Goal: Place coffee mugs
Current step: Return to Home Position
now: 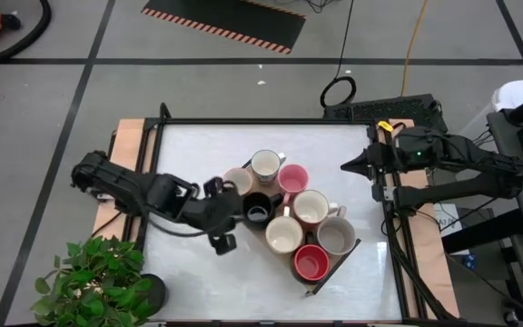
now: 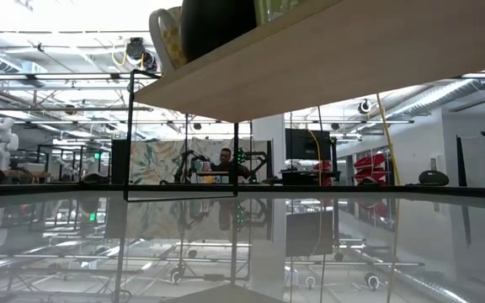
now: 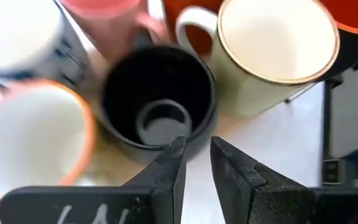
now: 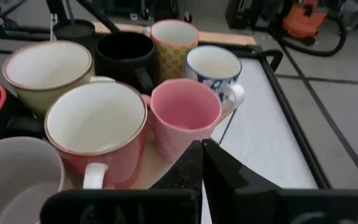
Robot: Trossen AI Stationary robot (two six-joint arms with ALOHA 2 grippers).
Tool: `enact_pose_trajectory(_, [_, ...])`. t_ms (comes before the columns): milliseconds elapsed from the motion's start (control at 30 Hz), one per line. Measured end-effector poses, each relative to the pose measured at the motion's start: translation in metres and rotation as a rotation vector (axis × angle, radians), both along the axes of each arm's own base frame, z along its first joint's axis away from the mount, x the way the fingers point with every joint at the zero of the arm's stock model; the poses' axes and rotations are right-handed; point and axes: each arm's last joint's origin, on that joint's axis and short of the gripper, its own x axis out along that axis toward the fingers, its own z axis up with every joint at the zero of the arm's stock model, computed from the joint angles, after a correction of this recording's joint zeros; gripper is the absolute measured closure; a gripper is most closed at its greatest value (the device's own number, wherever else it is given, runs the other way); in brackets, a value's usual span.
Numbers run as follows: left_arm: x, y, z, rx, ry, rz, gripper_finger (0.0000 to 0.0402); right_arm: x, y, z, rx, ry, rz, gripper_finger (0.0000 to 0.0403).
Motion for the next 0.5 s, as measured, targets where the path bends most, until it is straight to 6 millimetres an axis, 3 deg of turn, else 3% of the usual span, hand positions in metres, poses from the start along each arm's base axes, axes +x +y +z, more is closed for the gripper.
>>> enact_pose_trajectory(233, [-0.021, 0.015, 0.021, 0.218, -0.036, -0.141, 0.0324, -0.005, 0.0, 0.009, -0.059, -0.093, 0.026, 0.0403])
enact_pose_trajectory(500, [-0.056, 0.048, 0.058, 0.318, -0.158, -0.211, 0.0324, -0.007, 0.0, 0.016, -0.102, -0.169, 0.033, 0.0403])
